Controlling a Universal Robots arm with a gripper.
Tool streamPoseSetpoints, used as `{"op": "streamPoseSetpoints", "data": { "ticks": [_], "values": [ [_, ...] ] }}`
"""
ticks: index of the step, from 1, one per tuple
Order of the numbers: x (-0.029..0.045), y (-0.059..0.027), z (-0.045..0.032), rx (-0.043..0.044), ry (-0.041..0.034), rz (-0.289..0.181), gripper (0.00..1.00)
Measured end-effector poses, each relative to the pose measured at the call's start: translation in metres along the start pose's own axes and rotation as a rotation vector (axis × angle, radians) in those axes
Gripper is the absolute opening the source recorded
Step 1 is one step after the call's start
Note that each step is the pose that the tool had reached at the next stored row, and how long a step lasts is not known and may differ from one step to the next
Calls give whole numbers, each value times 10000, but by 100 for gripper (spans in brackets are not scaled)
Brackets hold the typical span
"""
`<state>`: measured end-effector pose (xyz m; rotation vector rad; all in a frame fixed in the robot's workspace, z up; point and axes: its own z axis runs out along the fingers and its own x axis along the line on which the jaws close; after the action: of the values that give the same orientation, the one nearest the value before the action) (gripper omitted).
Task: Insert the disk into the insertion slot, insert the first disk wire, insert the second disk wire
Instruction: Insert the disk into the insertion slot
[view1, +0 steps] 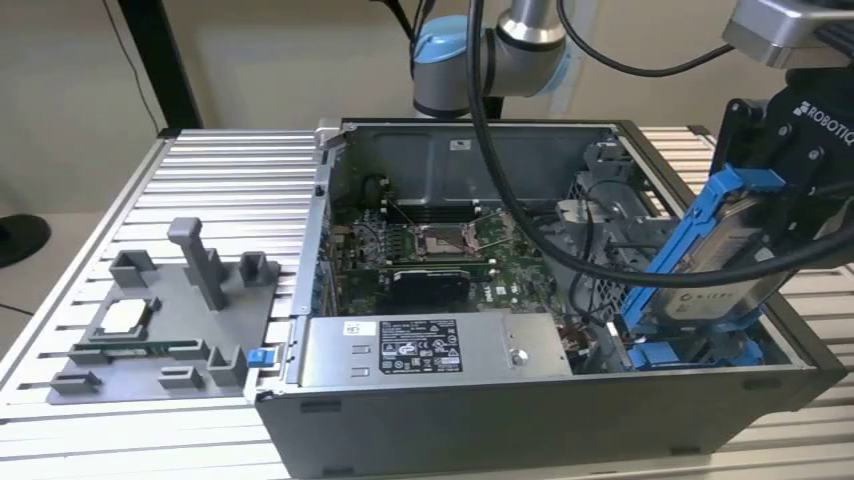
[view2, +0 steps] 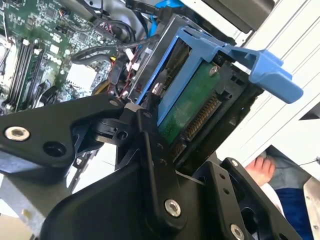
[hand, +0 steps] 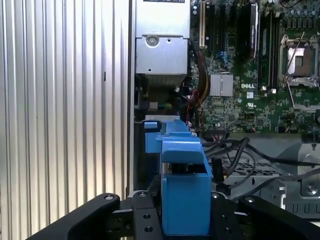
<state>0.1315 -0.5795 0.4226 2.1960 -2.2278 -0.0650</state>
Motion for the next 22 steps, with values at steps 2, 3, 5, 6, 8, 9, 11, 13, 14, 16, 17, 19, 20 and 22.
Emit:
{"op": "streamPoseSetpoints", "data": {
  "ticks": [2,3,5,6,8,9,11,13,14,16,17,19,20,22],
  "values": [
    [1,-4,36,0,-2,-1,0],
    [1,-6,55,0,-3,-1,0],
    [2,-13,91,0,-4,-2,0],
    [2,-17,108,0,-5,-2,0],
    [2,-26,144,0,-4,-2,0],
    [3,-32,162,0,-5,-2,0],
    [4,-42,195,0,-5,-2,0],
    [4,-47,223,0,-6,0,0],
    [4,-48,241,0,-7,0,0],
    [5,-51,278,0,-7,-2,0],
    [5,-52,295,0,-8,-2,0],
    [6,-53,332,0,-10,-2,0],
    [6,-54,350,0,-9,-2,0],
    [7,-56,385,0,-11,-3,0]
  ]
}}
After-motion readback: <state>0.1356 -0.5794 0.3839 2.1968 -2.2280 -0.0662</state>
